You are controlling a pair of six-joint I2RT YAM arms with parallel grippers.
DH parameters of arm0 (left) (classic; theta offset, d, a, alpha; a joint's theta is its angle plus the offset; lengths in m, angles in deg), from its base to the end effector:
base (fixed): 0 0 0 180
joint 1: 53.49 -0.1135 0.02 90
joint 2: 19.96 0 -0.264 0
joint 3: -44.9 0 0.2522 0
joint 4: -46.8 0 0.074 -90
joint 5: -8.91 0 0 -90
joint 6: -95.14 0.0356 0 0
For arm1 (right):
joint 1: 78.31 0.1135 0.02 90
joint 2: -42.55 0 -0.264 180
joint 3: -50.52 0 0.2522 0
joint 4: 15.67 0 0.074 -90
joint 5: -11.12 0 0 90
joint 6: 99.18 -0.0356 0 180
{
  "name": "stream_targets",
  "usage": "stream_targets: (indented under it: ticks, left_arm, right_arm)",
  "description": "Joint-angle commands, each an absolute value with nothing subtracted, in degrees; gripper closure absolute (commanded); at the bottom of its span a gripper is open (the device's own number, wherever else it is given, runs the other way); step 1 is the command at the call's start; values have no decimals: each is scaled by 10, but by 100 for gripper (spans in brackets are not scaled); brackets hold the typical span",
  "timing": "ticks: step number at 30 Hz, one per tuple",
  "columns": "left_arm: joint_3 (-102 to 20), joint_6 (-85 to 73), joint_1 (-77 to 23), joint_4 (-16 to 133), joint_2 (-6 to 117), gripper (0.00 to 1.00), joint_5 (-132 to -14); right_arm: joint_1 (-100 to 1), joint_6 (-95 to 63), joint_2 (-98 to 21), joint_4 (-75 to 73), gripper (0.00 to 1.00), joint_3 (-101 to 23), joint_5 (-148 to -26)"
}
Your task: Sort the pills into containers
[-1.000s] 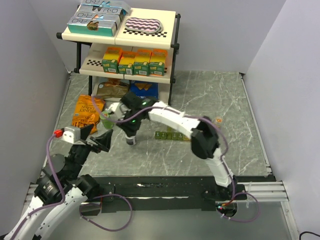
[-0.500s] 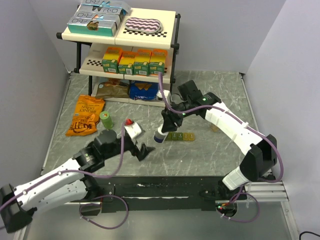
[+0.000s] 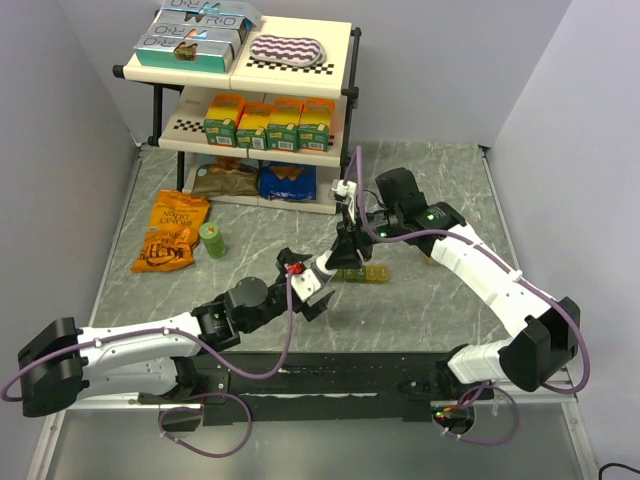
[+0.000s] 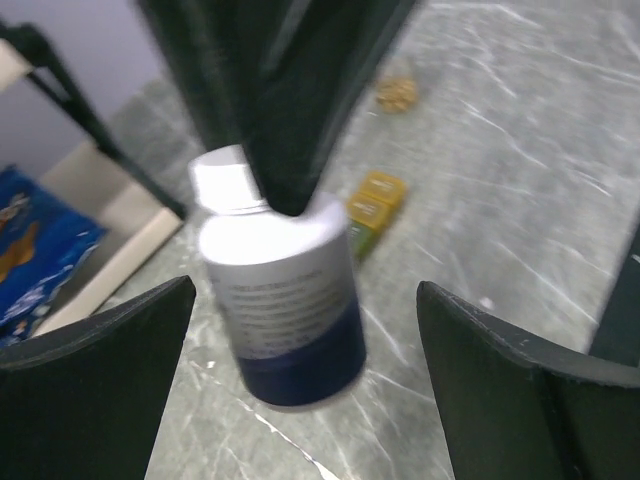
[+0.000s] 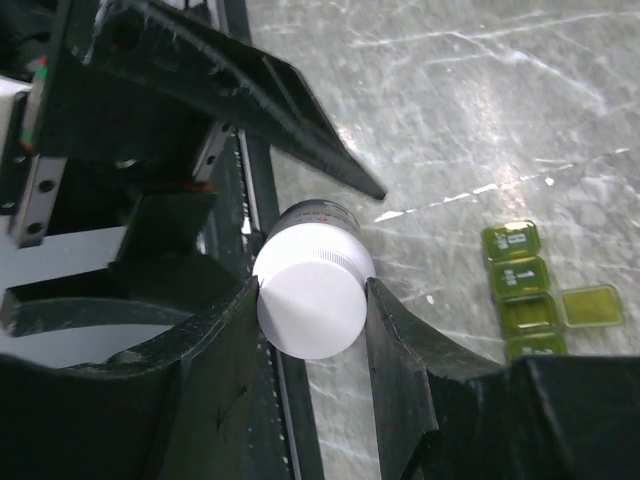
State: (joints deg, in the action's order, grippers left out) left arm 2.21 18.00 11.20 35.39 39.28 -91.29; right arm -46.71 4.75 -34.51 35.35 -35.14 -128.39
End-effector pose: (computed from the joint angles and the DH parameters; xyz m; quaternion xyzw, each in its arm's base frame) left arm 0.1063 -0.2100 0.2588 0.4137 0.6107 -0.2347 0.6331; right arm 0.2259 0.1708 0.3430 -0.4773 0.7009 0.4349 0.3031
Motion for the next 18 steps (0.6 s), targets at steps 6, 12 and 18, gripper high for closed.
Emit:
stream_targets:
  ticks: [6, 12, 18]
  left_arm:
    - [11, 174, 128, 285, 410, 13, -1007]
    - [9, 168, 130, 307, 413, 21, -997]
    - [-3, 159, 129, 332, 409, 58, -968]
  right_arm:
    - [-480, -21, -323, 281, 95, -331, -1357]
    - [-483, -36, -323, 269, 95, -326, -1370]
    - [-484, -33, -322, 264, 95, -315, -1367]
